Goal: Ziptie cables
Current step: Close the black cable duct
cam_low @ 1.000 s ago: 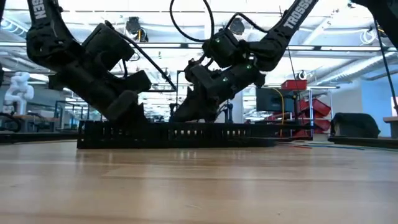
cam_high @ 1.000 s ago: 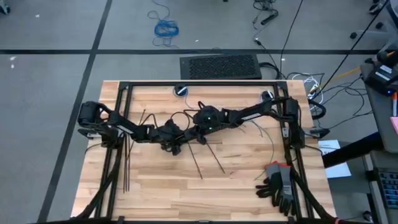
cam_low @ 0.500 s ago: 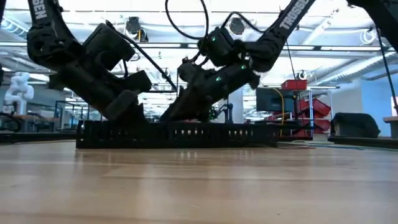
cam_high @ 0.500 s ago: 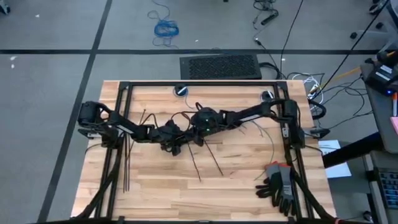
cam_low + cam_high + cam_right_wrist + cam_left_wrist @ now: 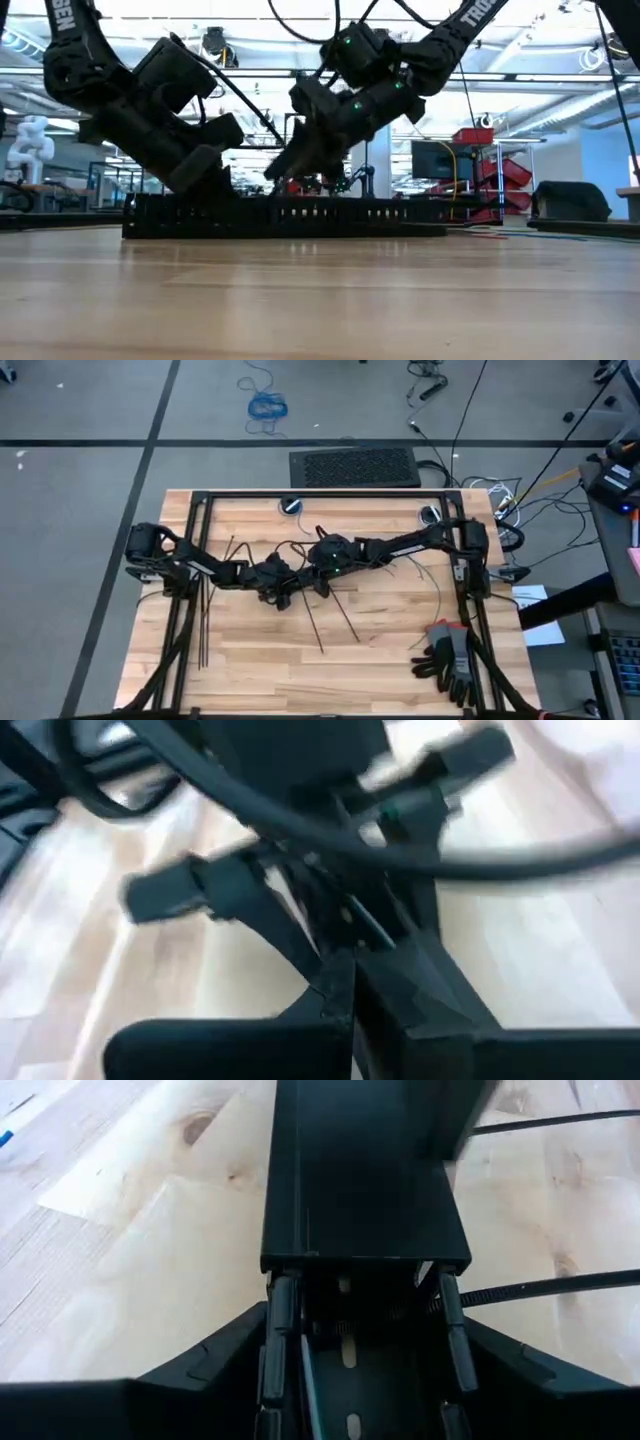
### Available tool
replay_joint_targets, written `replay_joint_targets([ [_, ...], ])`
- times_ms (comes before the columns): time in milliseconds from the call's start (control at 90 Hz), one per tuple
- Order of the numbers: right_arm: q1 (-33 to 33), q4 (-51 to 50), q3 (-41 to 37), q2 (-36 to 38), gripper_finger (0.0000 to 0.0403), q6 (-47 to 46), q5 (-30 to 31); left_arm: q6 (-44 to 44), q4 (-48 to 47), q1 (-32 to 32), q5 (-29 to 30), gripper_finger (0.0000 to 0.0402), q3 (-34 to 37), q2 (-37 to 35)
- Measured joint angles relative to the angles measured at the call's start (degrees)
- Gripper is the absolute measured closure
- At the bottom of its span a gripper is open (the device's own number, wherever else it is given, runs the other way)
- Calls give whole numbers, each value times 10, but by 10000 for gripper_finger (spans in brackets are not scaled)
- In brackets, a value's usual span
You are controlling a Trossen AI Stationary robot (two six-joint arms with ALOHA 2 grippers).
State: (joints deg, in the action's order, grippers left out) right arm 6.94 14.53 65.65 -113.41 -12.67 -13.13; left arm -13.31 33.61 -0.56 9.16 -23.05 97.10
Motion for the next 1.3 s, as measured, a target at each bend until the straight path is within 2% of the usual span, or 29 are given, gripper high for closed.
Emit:
replay_joint_targets([
  [156,-4,7,1,-21,403,-2,0,-9,0,0,1,151,0,0],
  [289,-3,72,3,-56,403,-15,-5,-10,0,0,2,151,1,0],
  [411,1,90,39,-94,403,-16,-11,-10,0,0,3,151,2,0],
  [600,-3,46,85,-106,403,16,-33,-10,0,0,2,151,2,0],
  [833,-5,-28,88,-19,403,57,-35,-9,1,0,0,151,1,0],
  [1011,-7,-104,88,7,403,74,-30,-2,1,1,-1,151,1,0],
  [1156,-7,-203,87,6,403,87,31,-1,2,1,-1,151,1,0],
  [1233,-6,-215,88,6,403,103,57,1,2,1,-1,151,1,0],
  [1300,-1,-206,88,-2,403,105,55,2,2,3,-6,151,1,0],
])
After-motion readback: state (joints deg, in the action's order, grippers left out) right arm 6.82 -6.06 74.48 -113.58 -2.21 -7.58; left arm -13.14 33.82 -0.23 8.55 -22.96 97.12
